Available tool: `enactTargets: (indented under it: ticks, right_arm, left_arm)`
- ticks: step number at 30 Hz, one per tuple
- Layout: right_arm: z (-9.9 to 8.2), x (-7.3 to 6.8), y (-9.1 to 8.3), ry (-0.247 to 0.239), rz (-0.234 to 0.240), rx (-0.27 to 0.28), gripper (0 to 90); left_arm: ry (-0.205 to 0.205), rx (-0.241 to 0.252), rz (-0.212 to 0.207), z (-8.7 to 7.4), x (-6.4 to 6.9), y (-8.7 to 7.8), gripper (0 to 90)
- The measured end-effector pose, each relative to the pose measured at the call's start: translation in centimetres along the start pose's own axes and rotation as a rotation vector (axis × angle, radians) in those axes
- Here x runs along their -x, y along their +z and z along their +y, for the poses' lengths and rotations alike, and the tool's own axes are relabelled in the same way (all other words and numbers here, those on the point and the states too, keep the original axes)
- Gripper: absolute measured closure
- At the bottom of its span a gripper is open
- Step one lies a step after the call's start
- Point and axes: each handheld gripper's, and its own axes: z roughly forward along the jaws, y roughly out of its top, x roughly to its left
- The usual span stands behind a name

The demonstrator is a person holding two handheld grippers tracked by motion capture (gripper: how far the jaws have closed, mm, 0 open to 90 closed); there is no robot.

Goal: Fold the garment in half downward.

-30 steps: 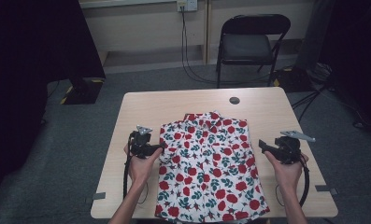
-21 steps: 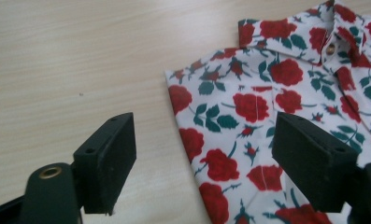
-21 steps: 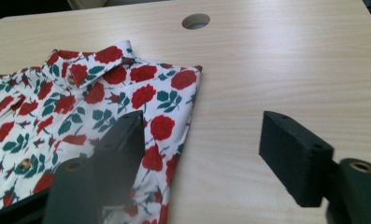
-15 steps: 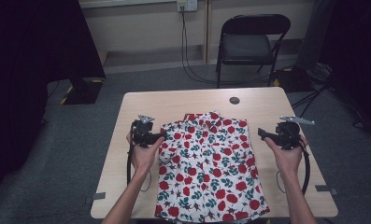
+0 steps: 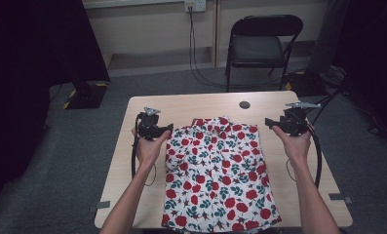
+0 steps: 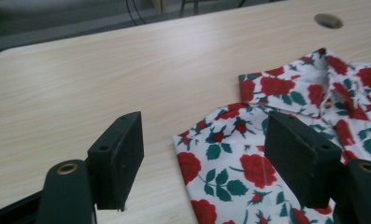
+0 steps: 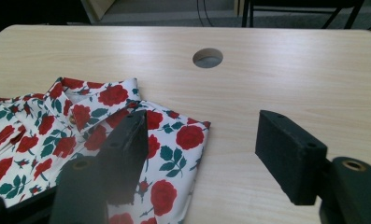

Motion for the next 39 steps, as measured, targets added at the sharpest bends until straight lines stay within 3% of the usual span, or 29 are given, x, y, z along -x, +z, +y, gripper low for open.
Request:
enactTargets:
  ticks: [2,6,11,12,14,17,24,29,39]
  right_arm:
    - [-0.2,0.0,1.0,-0.004,0.006,-0.022,34.8]
    - [-0.5,0.0,3.1,0.001,0.011,-0.067,35.4]
    - [-1.0,0.5,5.8,0.017,0.027,-0.115,38.2]
    - [-1.1,0.6,6.1,0.018,0.024,-0.122,38.6]
    - [-1.2,0.9,7.0,0.027,0.031,-0.141,39.8]
    - [-1.4,1.1,8.0,0.034,0.029,-0.162,40.2]
    - [-1.5,1.5,9.9,0.064,0.05,-0.181,46.7]
    - [-1.7,1.5,11.0,0.082,0.026,-0.204,47.5]
    - [-1.9,0.9,12.6,0.083,0.009,-0.233,52.9]
  left_arm:
    - [0.014,-0.019,0.004,-0.3,-0.2,0.7,29.1]
    - [-0.024,-0.047,-0.041,-0.9,-0.8,2.6,29.9]
    - [-0.045,-0.099,-0.042,-1.6,-0.8,4.6,30.6]
    - [-0.048,-0.101,-0.059,-1.7,-0.8,5.1,30.8]
    - [-0.036,-0.117,-0.048,-1.9,-0.8,5.7,32.3]
    - [-0.067,-0.131,-0.069,-2.2,-1.3,6.4,34.0]
    - [-0.09,-0.153,-0.099,-2.9,-2.0,7.3,34.5]
    - [-0.083,-0.154,-0.122,-2.9,-1.8,7.7,37.9]
    - [-0.113,-0.168,-0.118,-2.9,-2.1,8.5,44.2]
